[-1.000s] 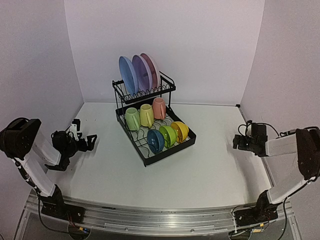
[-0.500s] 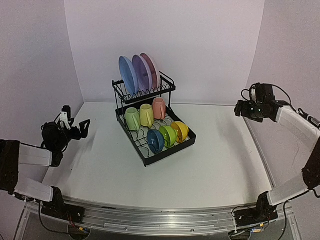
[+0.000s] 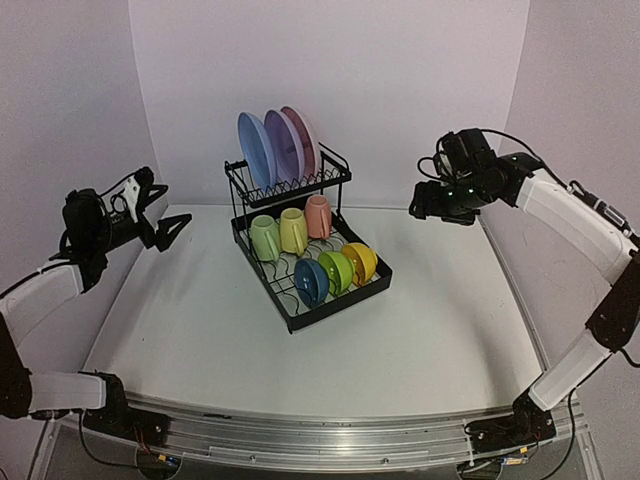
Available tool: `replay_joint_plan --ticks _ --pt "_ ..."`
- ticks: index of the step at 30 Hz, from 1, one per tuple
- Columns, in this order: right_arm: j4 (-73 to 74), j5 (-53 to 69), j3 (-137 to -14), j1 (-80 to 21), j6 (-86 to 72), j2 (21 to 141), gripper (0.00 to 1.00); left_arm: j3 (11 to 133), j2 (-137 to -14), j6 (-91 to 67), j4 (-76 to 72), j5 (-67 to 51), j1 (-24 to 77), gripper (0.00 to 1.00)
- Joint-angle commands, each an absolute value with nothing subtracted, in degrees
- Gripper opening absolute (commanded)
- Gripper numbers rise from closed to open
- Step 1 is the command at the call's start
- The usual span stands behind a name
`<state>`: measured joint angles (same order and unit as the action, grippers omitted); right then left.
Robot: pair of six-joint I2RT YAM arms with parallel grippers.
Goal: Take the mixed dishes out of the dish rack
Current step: Pick up the bowl from the dish rack.
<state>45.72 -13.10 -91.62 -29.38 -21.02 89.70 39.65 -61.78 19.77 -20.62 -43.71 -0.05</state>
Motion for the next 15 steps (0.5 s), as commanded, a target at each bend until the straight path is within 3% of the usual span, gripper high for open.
replay_joint_plan --ticks 1,8,15 --pt "47.7 -12.8 -96.9 -34.2 -23.4 93.4 0.77 50.4 -66.0 36.9 -5.8 -55.6 -0.3 1.0" --pt "48.3 -24.2 -104.6 -47.1 -26.5 103.0 0.57 54.7 -68.8 36.2 -5.2 -60.0 1.1 1.0" --pt "52.8 -41.3 -120.2 -58.6 -20.8 119.9 0.62 52.6 -67.7 33.6 -6.4 -59.4 2.9 1.0"
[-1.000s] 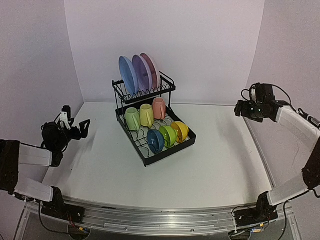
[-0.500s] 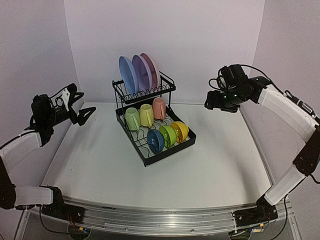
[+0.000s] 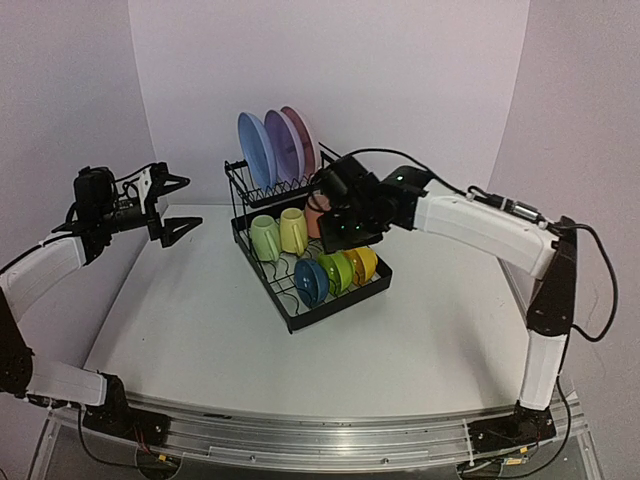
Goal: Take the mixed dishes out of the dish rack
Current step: Pick up the bowl from the dish rack.
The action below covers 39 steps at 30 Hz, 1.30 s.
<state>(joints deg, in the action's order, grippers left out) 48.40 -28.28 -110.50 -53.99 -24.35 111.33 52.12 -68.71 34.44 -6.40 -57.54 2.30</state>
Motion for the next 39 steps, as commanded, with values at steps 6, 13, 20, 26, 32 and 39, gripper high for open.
replay_joint_plan --ticks 6,13,20,26,32,39 --pt "54.6 -50.3 -131.1 -61.6 -13.3 131.6 0.65 51.4 -67.3 32.1 -6.2 -58.6 3.1 1.0" --pt "54.6 -57.1 -136.7 -62.3 -5.1 140.2 0.6 50.6 -67.1 30.8 -6.1 -58.1 3.1 1.0" --pt "54.5 -60.8 -137.8 -62.3 -1.1 144.6 0.55 50.9 -67.5 29.6 -5.7 -57.2 3.1 1.0" --pt "53.3 -63.6 -138.4 -62.2 3.3 147.3 0.47 51.8 -68.1 27.9 -5.1 -58.3 3.1 1.0" --pt "49.8 -67.0 -138.4 -62.1 8.1 148.8 0.3 52.5 -68.6 27.1 -5.0 -58.0 3.1 1.0" --pt "46.9 -68.1 -136.6 -62.0 10.2 148.4 0.25 52.8 -68.8 26.5 -5.2 -58.1 3.1 1.0"
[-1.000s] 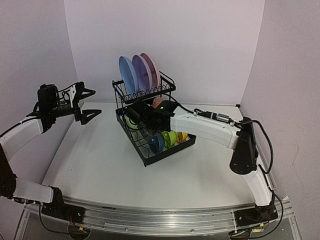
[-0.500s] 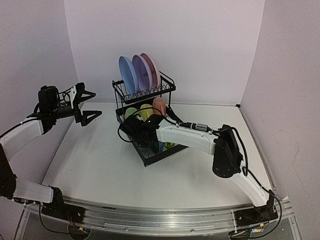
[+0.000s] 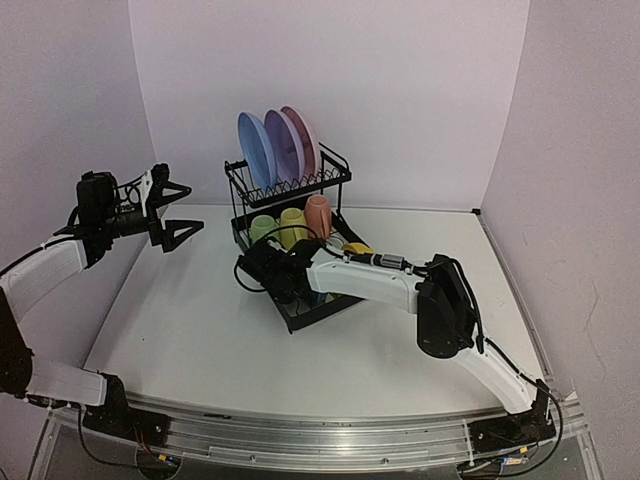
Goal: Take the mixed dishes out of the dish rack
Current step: Pick up the bowl from the dish rack.
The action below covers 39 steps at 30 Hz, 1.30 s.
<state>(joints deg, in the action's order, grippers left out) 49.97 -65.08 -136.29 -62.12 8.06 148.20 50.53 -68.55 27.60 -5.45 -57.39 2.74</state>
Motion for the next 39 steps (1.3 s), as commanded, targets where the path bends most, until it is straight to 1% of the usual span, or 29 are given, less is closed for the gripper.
replay_joint_plan --ticks 1,6,10,13,15,20,27,39 --pt "46.6 -68.3 -136.4 -62.0 10.4 148.3 0.24 52.9 -68.9 26.4 -5.2 -58.1 3.1 1.0" --pt "44.0 -69.8 -135.0 -62.0 13.1 148.3 0.15 53.0 -69.0 26.5 -5.6 -57.8 3.0 1.0" --pt "42.2 -70.2 -134.2 -62.0 14.7 148.5 0.13 53.4 -69.3 26.5 -5.7 -57.5 3.0 1.0" --pt "41.1 -70.8 -133.6 -62.0 15.9 148.3 0.07 53.5 -69.4 26.5 -6.1 -57.2 2.9 1.0" --pt "40.3 -71.5 -133.3 -62.0 16.6 148.2 0.0 53.5 -69.5 26.5 -6.1 -57.2 3.0 1.0" --pt "37.3 -72.0 -132.2 -62.0 18.5 146.7 0.0 53.3 -69.5 26.6 -6.4 -57.2 2.9 1.0" --pt "27.1 -72.8 -130.0 -62.1 27.4 144.0 0.0 53.2 -69.8 26.6 -7.1 -57.1 2.9 1.0" --pt "23.2 -72.7 -131.4 -62.3 33.3 142.3 0.0 53.1 -70.4 26.6 -8.0 -57.1 2.5 1.0"
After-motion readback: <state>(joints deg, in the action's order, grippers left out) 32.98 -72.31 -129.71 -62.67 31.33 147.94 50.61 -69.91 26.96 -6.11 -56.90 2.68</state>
